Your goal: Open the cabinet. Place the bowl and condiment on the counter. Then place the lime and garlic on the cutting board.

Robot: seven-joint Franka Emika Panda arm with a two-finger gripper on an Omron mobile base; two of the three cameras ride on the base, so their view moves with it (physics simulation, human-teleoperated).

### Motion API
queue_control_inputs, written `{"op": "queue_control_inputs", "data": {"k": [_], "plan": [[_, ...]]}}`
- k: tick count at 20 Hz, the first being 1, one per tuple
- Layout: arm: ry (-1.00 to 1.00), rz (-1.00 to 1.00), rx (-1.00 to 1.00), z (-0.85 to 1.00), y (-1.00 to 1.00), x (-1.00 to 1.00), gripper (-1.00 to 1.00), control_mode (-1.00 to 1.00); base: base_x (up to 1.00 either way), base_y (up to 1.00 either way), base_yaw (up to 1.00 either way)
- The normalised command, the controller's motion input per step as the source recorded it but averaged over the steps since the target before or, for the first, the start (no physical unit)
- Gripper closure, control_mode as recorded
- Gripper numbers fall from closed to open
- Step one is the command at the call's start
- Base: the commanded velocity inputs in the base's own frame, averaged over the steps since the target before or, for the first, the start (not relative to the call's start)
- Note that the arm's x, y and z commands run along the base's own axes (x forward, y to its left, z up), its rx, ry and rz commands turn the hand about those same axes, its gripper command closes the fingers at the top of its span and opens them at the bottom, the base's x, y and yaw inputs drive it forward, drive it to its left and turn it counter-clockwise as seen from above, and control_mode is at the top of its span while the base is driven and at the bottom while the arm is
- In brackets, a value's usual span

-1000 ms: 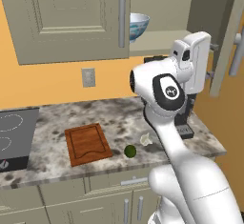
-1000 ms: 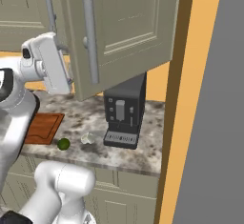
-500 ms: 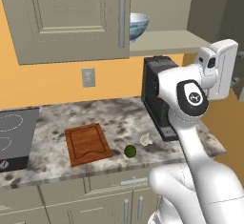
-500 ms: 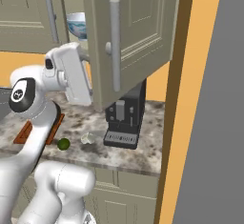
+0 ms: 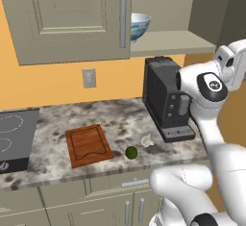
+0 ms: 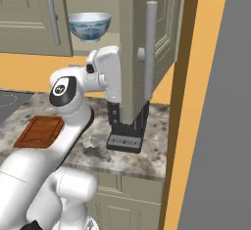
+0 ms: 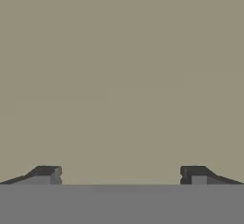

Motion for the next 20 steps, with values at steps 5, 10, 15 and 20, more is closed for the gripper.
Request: {"op": "queue_control_inputs", "data": {"k": [5,10,15,20], "plan": [[-0.13,-0.03,0.0,0.0,-0.88,0.42,-1.0,-1.0,0.0,0.0,0.0],[-0.21,-0.04,-0.01,0.0,-0.29,0.12,-1.0,-1.0,0.0,0.0,0.0],[-0.07,-0.03,-0.05,0.0,0.22,-0.05,-1.0,-1.0,0.0,0.0,0.0],[-0.02,0.0,-0.08,0.06,0.79,-0.01,-1.0,-1.0,0.0,0.0,0.0]]}}
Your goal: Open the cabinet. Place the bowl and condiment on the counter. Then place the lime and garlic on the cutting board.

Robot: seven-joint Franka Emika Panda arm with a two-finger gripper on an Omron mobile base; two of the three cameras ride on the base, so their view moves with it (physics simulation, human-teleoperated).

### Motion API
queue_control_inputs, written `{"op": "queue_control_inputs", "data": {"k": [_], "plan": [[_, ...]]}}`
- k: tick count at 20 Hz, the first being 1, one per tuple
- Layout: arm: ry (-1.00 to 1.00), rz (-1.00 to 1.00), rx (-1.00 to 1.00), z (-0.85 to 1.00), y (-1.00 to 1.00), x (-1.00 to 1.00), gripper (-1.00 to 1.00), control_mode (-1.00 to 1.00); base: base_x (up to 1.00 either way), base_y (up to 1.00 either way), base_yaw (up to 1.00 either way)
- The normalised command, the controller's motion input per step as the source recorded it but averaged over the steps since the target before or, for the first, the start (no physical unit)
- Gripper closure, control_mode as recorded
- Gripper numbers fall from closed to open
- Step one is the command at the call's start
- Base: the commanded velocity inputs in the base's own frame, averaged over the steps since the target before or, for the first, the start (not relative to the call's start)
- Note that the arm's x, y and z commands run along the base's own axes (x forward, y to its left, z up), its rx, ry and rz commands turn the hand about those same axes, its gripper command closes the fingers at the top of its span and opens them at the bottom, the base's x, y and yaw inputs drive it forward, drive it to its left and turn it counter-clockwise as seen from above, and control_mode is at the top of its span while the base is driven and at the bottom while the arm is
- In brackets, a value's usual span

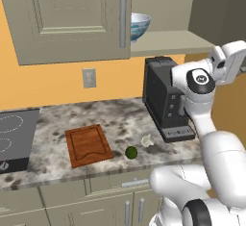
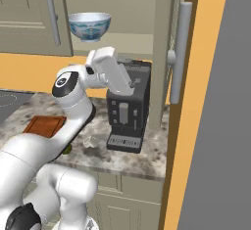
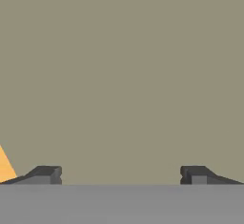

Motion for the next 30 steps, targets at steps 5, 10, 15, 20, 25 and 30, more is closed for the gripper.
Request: {"op": "queue_control_inputs", "data": {"k": [5,10,15,20,25,30], "plan": [[-0.06,0.0,0.0,0.23,0.61,-0.1,-1.0,-1.0,0.0,0.0,0.0],[-0.03,0.11,0.05,0.49,0.46,-0.28,-1.0,-1.0,0.0,0.0,0.0],[-0.01,0.14,0.12,0.09,0.4,-0.21,-1.0,-1.0,0.0,0.0,0.0],[0.0,0.24,0.13,0.0,0.35,0.0,-1.0,-1.0,0.0,0.0,0.0],[0.04,0.34,0.15,0.0,0.39,0.06,-1.0,-1.0,0.0,0.0,0.0],[0.05,0.36,0.18,0.0,0.35,0.29,-1.0,-1.0,0.0,0.0,0.0]]}}
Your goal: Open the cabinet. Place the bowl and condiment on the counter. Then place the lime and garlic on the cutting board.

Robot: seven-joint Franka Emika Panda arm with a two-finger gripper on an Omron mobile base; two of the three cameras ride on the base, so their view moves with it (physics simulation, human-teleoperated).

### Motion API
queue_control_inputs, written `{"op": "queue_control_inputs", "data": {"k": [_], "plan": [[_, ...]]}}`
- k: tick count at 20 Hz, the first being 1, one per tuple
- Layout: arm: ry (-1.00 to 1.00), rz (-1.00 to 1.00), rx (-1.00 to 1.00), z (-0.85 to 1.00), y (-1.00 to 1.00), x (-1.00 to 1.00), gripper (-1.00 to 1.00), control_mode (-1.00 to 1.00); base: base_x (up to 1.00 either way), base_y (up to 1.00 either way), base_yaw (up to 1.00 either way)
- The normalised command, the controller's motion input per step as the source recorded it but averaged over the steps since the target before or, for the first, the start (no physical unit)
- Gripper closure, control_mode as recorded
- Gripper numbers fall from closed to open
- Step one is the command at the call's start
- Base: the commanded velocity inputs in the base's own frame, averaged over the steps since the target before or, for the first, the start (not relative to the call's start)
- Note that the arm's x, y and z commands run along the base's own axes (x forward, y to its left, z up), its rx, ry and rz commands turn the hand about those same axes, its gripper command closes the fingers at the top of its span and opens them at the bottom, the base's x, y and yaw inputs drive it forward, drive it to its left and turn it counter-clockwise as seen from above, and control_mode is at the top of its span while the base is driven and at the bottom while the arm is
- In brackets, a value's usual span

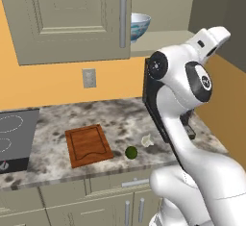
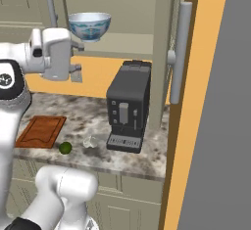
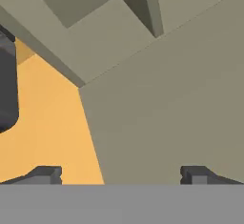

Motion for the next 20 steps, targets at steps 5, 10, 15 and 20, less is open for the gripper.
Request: {"op": "queue_control_inputs", "data": {"k": [5,10,15,20], "plan": [[0.01,0.34,0.23,0.0,0.24,0.27,-1.0,-1.0,0.0,0.0,0.0],[0.0,0.3,0.21,0.0,0.24,0.27,-1.0,-1.0,0.0,0.0,0.0],[-0.14,0.24,0.02,0.0,0.25,0.07,-1.0,-1.0,0.0,0.0,0.0],[-0.01,0.2,0.19,-0.01,0.32,0.17,-1.0,-1.0,0.0,0.0,0.0]]}}
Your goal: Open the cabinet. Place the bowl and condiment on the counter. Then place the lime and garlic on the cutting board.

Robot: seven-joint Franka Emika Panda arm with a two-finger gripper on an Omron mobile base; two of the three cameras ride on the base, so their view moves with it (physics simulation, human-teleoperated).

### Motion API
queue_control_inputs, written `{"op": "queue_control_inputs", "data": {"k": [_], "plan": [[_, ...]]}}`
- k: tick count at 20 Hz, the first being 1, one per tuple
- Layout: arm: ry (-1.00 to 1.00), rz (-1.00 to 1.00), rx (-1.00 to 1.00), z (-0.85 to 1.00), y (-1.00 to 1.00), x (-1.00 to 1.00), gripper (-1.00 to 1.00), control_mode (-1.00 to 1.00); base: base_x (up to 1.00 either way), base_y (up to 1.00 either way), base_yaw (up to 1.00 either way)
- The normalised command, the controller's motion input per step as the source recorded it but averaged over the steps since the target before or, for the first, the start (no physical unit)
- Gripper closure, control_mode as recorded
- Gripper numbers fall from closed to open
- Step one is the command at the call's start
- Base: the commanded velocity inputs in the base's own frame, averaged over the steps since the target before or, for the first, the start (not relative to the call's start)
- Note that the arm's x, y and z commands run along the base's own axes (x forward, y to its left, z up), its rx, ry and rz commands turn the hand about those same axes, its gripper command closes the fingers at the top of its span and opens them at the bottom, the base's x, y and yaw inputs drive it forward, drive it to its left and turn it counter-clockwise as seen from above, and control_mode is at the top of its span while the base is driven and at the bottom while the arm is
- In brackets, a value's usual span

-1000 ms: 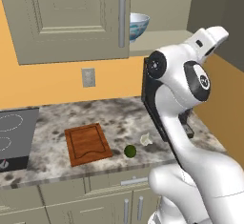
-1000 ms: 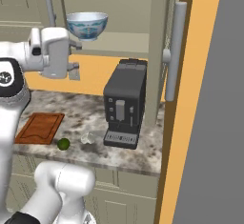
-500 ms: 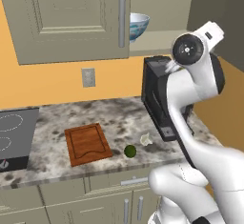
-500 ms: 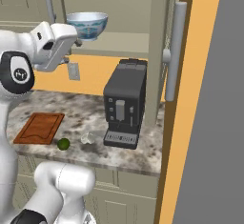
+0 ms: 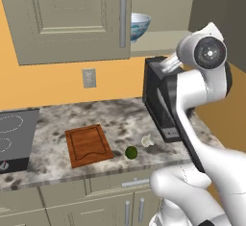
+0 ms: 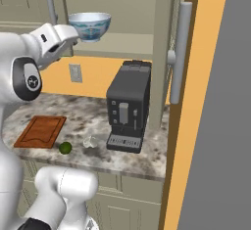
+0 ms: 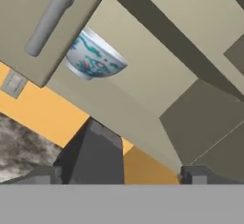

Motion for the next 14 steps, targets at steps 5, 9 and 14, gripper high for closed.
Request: {"op": "queue_control_inputs", "data": {"k": [5,9,14], "plan": [[0.0,0.05,0.3,0.0,0.39,0.15,-1.0,-1.0,0.0,0.0,0.0],[0.0,0.0,0.29,0.0,0.36,0.01,-1.0,-1.0,0.0,0.0,0.0],[-0.01,0.0,0.23,0.0,0.25,0.0,-1.0,-1.0,0.0,0.0,0.0]]}}
